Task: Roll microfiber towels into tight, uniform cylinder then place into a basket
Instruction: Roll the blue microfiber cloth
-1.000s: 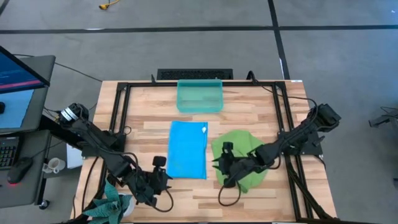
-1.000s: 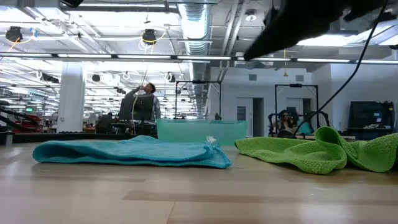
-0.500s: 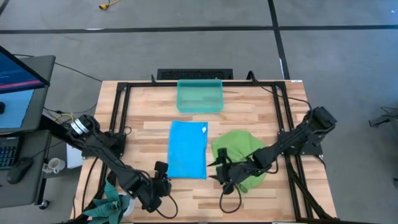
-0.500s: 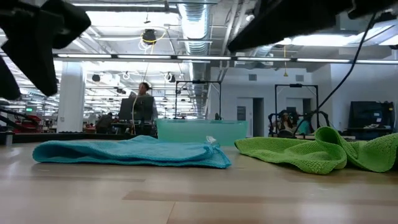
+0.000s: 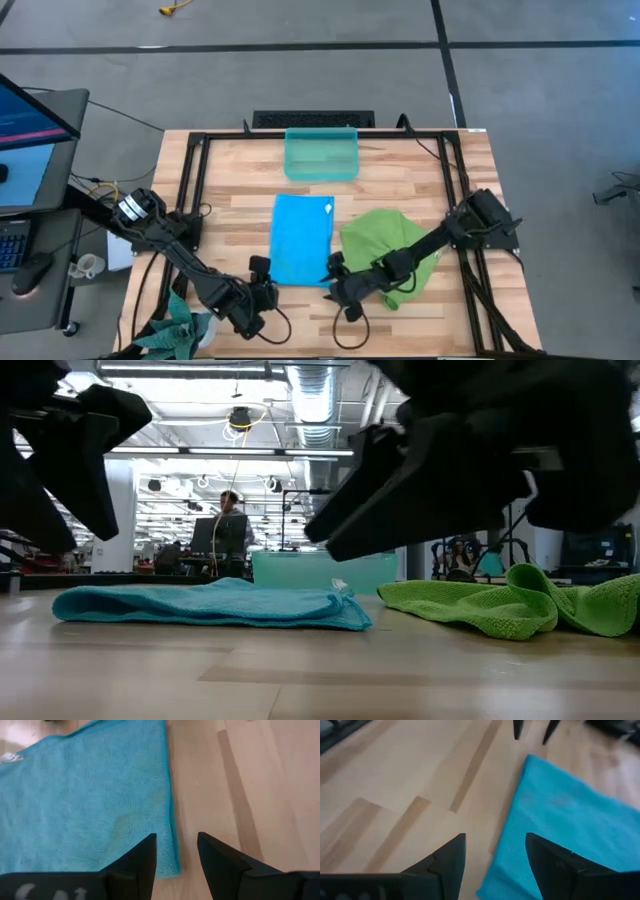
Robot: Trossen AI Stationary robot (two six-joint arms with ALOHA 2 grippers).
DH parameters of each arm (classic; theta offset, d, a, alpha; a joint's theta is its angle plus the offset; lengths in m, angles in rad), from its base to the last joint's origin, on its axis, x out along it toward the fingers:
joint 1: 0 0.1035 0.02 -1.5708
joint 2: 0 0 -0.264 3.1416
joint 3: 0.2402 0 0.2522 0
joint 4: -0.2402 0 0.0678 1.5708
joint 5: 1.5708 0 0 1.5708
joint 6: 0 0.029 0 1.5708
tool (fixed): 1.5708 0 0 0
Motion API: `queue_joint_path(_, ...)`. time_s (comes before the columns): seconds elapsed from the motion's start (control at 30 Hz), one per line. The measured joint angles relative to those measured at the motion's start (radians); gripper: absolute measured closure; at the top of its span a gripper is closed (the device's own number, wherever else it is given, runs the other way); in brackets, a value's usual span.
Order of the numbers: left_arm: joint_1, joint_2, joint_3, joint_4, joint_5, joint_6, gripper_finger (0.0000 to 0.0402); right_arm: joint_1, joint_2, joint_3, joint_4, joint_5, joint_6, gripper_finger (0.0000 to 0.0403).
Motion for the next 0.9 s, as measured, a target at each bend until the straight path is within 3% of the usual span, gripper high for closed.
queue_joint_path(0.27, 0.019, 0.018, -0.026, -0.019, -0.008, -0.01, 0.0265, -0.072, 0.0, -0.007, -0.024, -0.156, 0.103, 0.0174)
queue_joint_path(0.6, 0.037, 0.099, -0.047, 0.005, -0.023, -0.004, 0.0265, -0.098, 0.064, -0.013, -0.011, -0.221, 0.121, 0.0175)
queue_joint_path(0.9, 0.05, 0.121, -0.059, 0.012, -0.009, -0.102, 0.0265, -0.134, 0.062, -0.01, -0.066, -0.229, 0.182, 0.0177)
